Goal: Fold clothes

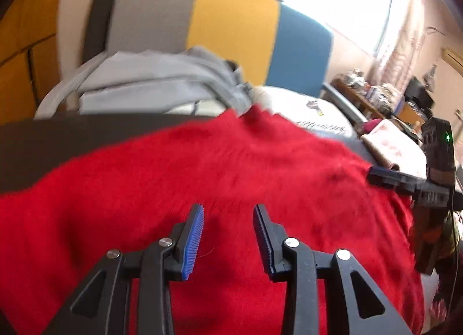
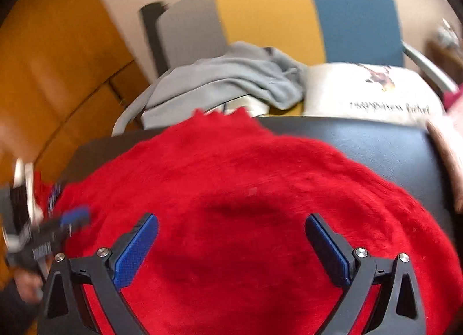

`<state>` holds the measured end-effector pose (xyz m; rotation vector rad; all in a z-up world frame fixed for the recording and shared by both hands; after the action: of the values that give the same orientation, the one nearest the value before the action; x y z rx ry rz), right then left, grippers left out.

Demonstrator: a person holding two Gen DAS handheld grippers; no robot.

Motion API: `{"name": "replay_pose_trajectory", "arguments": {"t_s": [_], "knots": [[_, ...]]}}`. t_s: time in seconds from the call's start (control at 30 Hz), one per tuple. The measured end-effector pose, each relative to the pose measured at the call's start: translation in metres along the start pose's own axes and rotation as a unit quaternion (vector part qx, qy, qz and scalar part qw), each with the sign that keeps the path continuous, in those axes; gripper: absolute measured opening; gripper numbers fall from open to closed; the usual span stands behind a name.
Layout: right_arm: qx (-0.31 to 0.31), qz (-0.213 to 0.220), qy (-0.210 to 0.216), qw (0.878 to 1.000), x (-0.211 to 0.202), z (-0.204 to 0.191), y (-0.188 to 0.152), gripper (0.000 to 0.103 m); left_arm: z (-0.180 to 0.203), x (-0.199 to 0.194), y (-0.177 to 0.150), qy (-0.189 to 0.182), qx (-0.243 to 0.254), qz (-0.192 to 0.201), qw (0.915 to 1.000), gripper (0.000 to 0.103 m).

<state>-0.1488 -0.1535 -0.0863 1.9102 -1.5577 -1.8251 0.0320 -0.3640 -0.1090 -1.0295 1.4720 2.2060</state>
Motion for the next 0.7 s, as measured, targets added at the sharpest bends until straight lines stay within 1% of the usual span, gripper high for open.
{"name": "replay_pose_trajectory", "arguments": {"t_s": [0.03, 0.1, 0.17, 0.23, 0.3, 0.33, 0.37, 0.4, 0.43, 0.53, 0.6, 0.7], "knots": [[-0.007, 0.000, 0.004, 1.000, 0.003, -0.005, 0.004, 0.102, 0.004, 0.007, 0.010, -0.004, 0.007, -0.001, 1.0000, 0.036], [-0.021, -0.001, 0.009, 1.000, 0.010, -0.014, 0.013, 0.102, 0.009, 0.025, 0.027, 0.009, 0.026, -0.010, 0.9996, 0.036], [-0.039, -0.003, -0.001, 0.999, 0.024, -0.017, 0.028, 0.102, 0.008, 0.047, 0.042, 0.023, 0.036, -0.019, 0.9989, 0.036], [-0.039, -0.018, 0.000, 0.999, 0.043, -0.016, 0.037, 0.102, 0.002, 0.070, 0.048, 0.035, 0.040, -0.041, 0.9977, 0.036], [-0.033, -0.037, -0.001, 0.999, 0.069, -0.011, 0.044, 0.102, -0.011, 0.093, 0.049, 0.065, 0.044, -0.052, 0.9956, 0.038], [-0.030, -0.047, -0.011, 0.998, 0.082, -0.006, 0.045, 0.102, -0.018, 0.098, 0.049, 0.070, 0.045, -0.040, 0.9957, 0.038], [-0.030, -0.048, -0.024, 0.998, 0.092, -0.002, 0.045, 0.103, -0.025, 0.100, 0.052, 0.061, 0.035, -0.033, 0.9970, 0.038], [-0.036, -0.036, -0.043, 0.998, 0.100, 0.002, 0.046, 0.103, -0.032, 0.101, 0.054, 0.053, 0.025, -0.026, 0.9979, 0.038], [-0.041, -0.028, -0.060, 0.997, 0.107, 0.004, 0.048, 0.103, -0.040, 0.103, 0.058, 0.054, 0.014, -0.023, 0.9982, 0.038], [-0.057, -0.037, -0.095, 0.993, 0.122, -0.001, 0.058, 0.103, -0.058, 0.108, 0.067, 0.053, -0.012, -0.018, 0.9983, 0.038], [-0.070, -0.040, -0.108, 0.991, 0.129, -0.005, 0.062, 0.103, -0.058, 0.107, 0.069, 0.060, -0.009, -0.018, 0.9980, 0.038], [-0.067, -0.036, -0.106, 0.992, 0.129, -0.005, 0.064, 0.103, -0.051, 0.098, 0.069, 0.078, -0.001, -0.020, 0.9968, 0.038]]}}
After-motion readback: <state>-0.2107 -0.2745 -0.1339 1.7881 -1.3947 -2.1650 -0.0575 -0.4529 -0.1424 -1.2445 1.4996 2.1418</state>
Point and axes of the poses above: each gripper's, at about its wrist camera, not at the fingertips, and x roughly the way its jaws point, z to its right, y to its top, the point moved 3 cm from there along x, roughly the way its jaws point
